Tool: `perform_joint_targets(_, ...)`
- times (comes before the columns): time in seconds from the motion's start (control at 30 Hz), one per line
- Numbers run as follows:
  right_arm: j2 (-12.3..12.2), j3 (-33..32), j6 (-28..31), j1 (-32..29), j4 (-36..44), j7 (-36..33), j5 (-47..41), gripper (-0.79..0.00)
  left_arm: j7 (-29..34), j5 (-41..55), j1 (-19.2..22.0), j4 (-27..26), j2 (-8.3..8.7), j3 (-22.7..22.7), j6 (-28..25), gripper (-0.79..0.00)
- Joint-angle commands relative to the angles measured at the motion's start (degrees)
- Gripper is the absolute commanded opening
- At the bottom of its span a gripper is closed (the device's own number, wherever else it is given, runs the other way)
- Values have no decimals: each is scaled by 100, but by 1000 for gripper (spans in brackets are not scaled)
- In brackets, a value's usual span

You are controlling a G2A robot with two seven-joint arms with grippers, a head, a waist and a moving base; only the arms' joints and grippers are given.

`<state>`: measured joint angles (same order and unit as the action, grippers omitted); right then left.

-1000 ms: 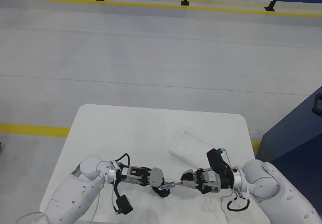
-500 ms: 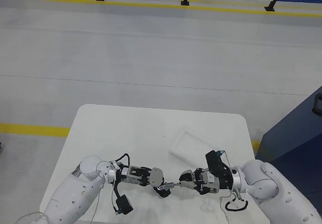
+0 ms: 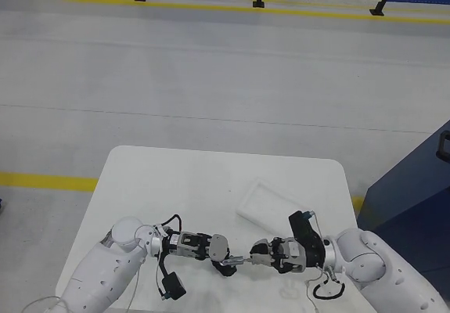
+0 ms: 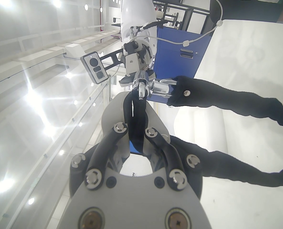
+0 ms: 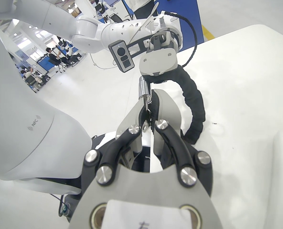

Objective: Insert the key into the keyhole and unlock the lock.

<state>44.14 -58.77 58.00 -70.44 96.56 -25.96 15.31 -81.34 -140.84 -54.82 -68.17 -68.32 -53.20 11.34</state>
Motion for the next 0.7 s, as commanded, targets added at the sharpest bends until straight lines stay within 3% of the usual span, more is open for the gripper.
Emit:
perform_joint_targets(0.0,-22,48,0,54,-58,-126,-300,-699,0,0,0,0,0,0,0,-785)
perform_joint_targets(0.03,-30,64,0,77,-82,-183,-403,-622,0,0,0,0,0,0,0,-785)
perform_joint_targets(0.13,-49,122,0,121,-139,-333,-715,-563,0,0,0,0,0,0,0,-785)
perform_joint_targets(0.67,-135,408,0,283,-496,-1498,-2572,-631,0,0,0,0,0,0,0,-785)
